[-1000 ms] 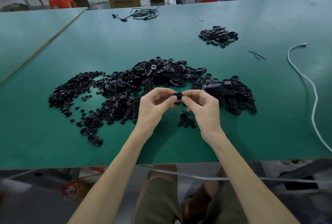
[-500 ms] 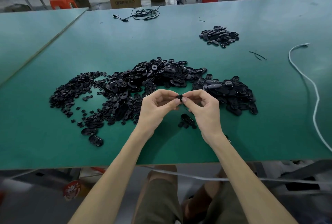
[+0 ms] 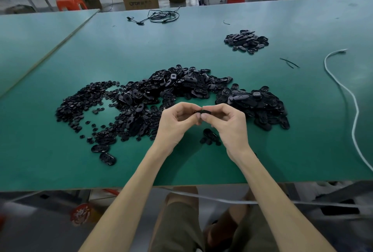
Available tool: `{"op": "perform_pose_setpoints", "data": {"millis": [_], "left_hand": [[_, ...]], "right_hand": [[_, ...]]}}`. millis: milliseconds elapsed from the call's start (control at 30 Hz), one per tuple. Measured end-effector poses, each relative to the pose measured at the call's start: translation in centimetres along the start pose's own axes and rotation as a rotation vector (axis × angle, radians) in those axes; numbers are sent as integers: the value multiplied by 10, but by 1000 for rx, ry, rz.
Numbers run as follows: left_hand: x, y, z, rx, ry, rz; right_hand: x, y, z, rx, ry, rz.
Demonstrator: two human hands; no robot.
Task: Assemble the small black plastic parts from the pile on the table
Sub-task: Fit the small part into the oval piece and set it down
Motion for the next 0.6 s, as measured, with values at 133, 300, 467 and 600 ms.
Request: {"op": "perform_pose_setpoints", "data": {"millis": [133,300,467,600], "left_hand": [[1,0,0,-15,11,6],[1,1,-1,-35,25,3],[0,0,-2,-144,69,-3],[-1,-1,-2,-223,96,-3]], "right_hand": [[0,0,-1,-25,-21,-19],[1,1,-2,-14,-21,-28],[0,1,-4,16,-33,-38],[1,1,-6,45,-38,-36]]}}
Point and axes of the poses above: each hand's wrist, its own x-axis away from the middle knuckle, its own z-axis out of the back of the hand, y = z × x, the point moved 7 cm from there along -x, towards the middle knuckle, and after that the axes turned 3 degrees about x, right-handed, at the moved point
